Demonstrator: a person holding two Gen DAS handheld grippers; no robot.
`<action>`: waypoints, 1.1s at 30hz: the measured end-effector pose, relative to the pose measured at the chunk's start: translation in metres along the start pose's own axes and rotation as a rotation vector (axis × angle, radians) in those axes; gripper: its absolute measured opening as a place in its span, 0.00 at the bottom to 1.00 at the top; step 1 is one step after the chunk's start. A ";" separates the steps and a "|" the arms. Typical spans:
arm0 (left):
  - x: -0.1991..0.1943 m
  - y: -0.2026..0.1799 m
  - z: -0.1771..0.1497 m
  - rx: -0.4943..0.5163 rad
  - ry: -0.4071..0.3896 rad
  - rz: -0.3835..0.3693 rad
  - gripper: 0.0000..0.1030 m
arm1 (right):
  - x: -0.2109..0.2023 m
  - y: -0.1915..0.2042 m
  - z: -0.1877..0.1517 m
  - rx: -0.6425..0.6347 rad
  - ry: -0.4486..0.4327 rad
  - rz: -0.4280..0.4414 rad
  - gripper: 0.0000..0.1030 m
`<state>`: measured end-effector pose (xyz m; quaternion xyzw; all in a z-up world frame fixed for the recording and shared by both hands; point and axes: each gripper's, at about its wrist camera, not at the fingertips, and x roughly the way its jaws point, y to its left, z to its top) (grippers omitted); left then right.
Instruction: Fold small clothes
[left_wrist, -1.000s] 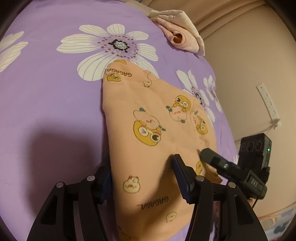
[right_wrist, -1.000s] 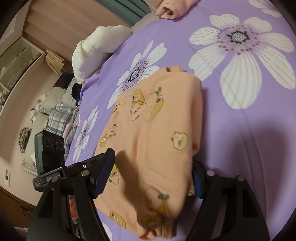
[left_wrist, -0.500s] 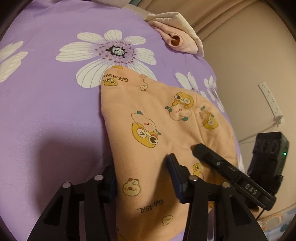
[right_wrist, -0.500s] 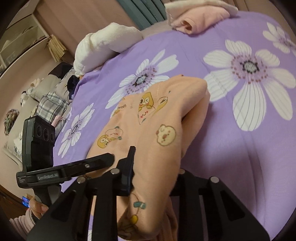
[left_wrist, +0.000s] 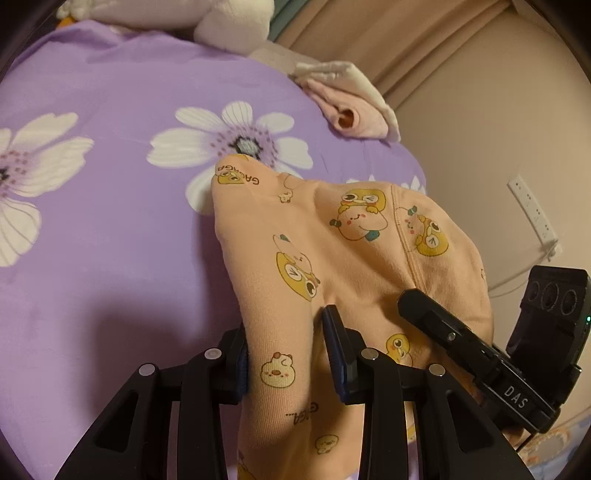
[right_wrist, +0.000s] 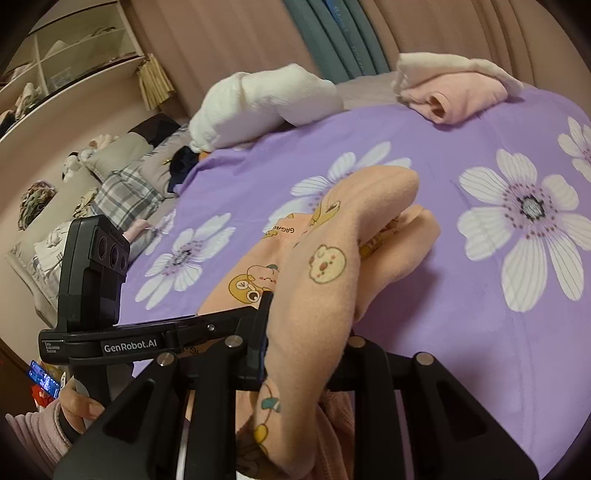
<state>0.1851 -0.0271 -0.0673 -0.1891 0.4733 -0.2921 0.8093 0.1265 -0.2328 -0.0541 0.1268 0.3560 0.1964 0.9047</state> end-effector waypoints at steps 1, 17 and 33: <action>-0.004 0.002 0.001 0.001 -0.006 0.007 0.32 | 0.000 0.004 0.000 -0.004 -0.002 0.004 0.21; -0.014 0.061 -0.007 -0.072 0.029 0.128 0.32 | 0.056 0.020 -0.017 0.073 0.109 0.066 0.26; -0.070 0.023 -0.020 0.124 -0.129 0.276 0.38 | 0.002 0.019 -0.006 -0.011 -0.055 -0.100 0.37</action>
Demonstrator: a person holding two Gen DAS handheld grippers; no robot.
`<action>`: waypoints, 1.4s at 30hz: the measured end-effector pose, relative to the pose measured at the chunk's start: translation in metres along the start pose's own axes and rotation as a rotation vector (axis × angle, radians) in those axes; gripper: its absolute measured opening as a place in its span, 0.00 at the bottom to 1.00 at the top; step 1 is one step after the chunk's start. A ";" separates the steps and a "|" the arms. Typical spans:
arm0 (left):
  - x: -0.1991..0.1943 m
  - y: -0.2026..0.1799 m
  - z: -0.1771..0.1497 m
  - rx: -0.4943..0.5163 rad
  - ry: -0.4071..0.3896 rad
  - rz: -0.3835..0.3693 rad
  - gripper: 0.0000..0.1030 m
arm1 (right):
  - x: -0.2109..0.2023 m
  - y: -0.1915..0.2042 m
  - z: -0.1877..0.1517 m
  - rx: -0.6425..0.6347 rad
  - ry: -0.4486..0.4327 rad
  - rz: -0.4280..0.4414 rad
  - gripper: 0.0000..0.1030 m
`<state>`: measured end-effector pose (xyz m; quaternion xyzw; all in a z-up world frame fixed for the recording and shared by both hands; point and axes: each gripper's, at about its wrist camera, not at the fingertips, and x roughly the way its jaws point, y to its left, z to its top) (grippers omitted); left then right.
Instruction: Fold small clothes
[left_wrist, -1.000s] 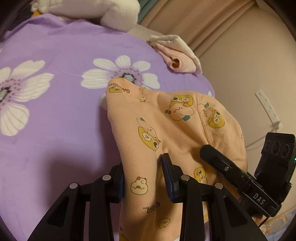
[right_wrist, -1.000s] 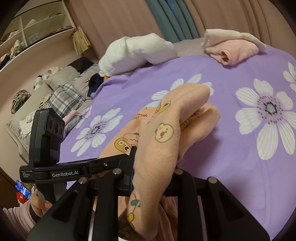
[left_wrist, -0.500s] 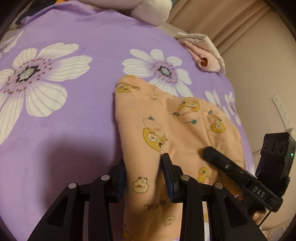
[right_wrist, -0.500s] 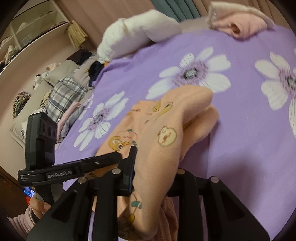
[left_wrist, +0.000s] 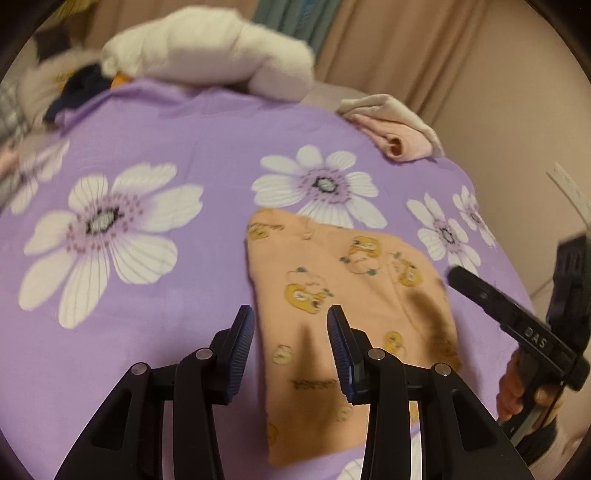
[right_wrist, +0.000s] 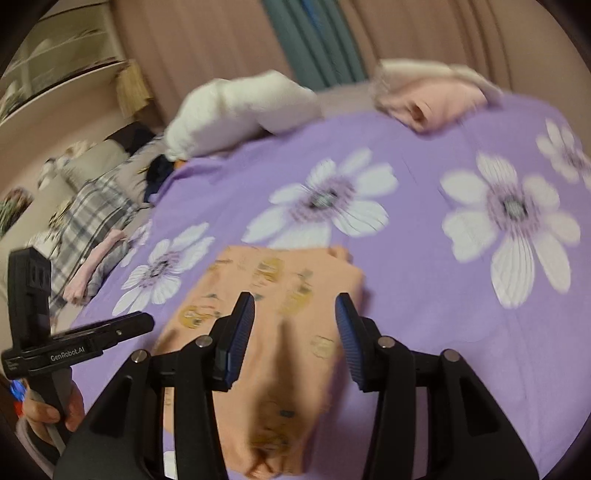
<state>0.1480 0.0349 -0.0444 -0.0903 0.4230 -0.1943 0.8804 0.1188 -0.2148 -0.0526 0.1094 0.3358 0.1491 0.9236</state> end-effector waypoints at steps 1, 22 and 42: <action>-0.003 -0.006 -0.003 0.021 -0.005 -0.003 0.38 | 0.002 0.003 0.002 -0.012 0.000 0.016 0.33; 0.018 -0.019 -0.038 0.069 0.106 0.027 0.38 | 0.016 0.018 -0.042 -0.050 0.162 0.033 0.19; -0.083 -0.044 -0.040 0.069 -0.004 0.143 0.86 | -0.091 0.063 -0.055 -0.154 0.087 -0.102 0.85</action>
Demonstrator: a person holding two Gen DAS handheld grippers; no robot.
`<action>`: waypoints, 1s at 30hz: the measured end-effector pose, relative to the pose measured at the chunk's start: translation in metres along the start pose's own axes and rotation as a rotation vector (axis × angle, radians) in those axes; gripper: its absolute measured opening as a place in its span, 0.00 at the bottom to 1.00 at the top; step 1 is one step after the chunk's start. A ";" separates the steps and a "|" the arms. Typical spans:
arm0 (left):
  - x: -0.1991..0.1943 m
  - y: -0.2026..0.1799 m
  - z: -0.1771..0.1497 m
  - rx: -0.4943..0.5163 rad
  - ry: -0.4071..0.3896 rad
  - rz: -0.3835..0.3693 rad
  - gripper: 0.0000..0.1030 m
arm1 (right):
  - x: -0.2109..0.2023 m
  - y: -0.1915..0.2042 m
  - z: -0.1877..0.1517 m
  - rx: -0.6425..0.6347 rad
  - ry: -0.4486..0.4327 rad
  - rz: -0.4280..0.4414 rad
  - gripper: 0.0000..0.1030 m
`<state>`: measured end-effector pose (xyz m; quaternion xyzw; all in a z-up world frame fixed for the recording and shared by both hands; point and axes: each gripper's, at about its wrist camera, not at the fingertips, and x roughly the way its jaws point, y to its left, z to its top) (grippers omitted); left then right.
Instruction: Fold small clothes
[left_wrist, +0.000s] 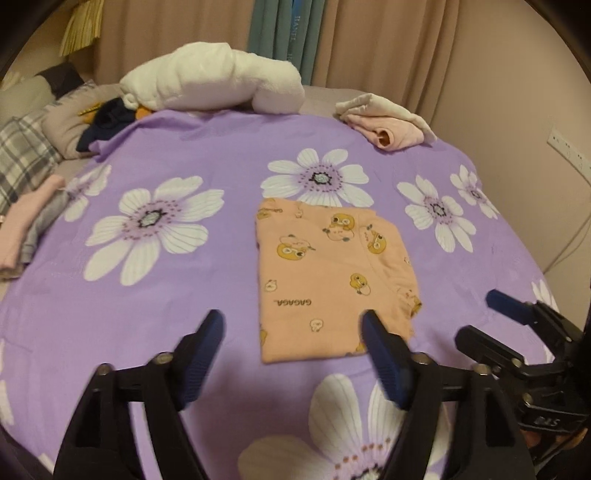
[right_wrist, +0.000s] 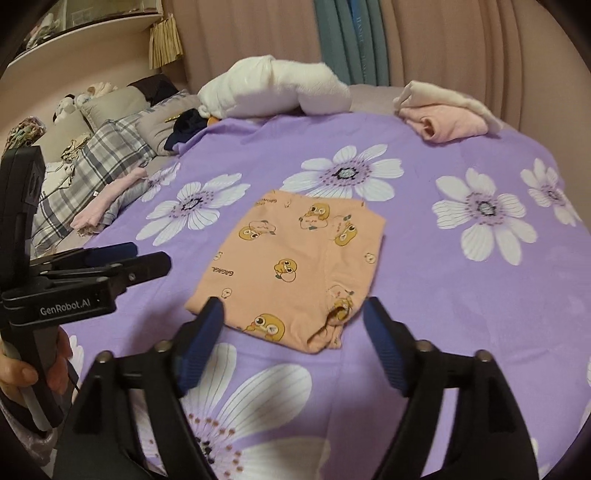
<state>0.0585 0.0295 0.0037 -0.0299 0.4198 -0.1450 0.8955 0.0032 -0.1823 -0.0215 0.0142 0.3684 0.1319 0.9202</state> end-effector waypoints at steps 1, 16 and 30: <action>-0.007 -0.001 -0.001 -0.001 -0.004 0.002 0.92 | -0.005 0.002 0.000 0.000 -0.006 0.002 0.88; -0.018 0.007 -0.019 -0.016 0.061 0.148 0.98 | -0.020 0.016 -0.008 0.031 0.007 -0.129 1.00; -0.024 0.009 -0.022 -0.004 0.066 0.152 0.98 | -0.022 0.019 -0.008 0.033 0.013 -0.120 1.00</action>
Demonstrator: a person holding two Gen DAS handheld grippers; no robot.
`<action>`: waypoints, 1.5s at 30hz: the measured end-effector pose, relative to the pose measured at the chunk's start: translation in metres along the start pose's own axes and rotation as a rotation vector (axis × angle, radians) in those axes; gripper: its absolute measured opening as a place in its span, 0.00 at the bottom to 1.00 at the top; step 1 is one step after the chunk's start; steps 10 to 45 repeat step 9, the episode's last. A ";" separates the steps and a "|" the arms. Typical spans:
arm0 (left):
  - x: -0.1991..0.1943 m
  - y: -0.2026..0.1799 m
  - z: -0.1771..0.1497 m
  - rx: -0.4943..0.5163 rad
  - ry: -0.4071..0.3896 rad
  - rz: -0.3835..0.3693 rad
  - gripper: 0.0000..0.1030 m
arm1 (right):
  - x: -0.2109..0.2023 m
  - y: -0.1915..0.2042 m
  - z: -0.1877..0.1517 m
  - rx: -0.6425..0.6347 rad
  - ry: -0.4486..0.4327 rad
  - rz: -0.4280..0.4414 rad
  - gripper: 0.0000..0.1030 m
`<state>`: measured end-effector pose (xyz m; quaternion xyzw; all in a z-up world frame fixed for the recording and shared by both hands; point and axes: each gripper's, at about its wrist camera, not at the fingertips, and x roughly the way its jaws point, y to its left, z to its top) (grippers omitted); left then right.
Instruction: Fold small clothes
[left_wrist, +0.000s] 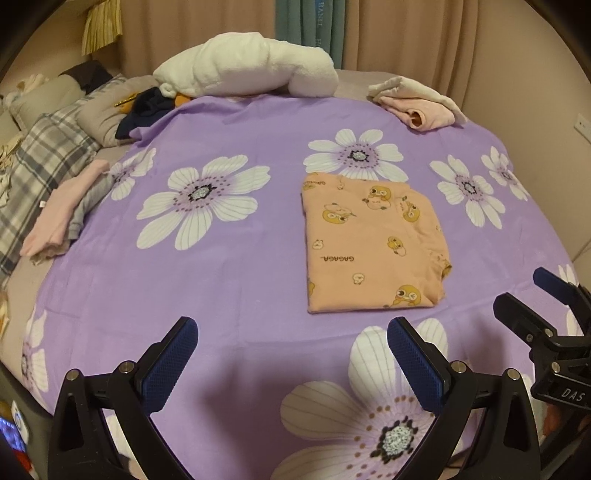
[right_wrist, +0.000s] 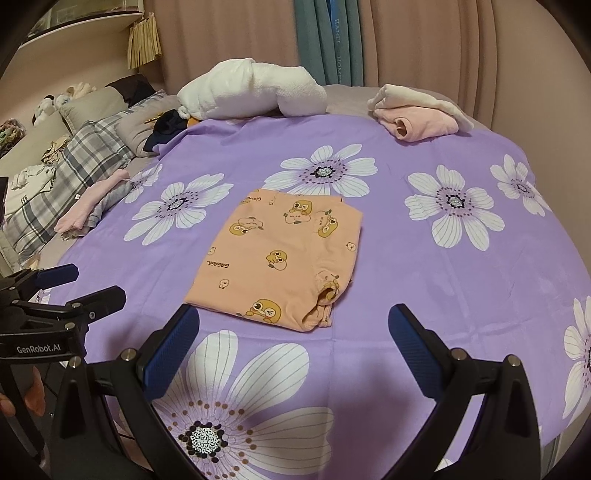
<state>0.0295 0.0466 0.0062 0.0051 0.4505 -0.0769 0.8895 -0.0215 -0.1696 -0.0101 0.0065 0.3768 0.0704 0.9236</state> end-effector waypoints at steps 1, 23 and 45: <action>-0.001 0.000 0.000 0.000 -0.002 0.000 0.98 | 0.000 -0.001 0.000 0.003 0.001 0.000 1.00; -0.003 0.000 0.001 0.003 -0.015 0.002 0.98 | -0.003 -0.002 0.000 0.012 -0.004 0.004 1.00; -0.003 0.000 0.001 0.003 -0.015 0.002 0.98 | -0.003 -0.002 0.000 0.012 -0.004 0.004 1.00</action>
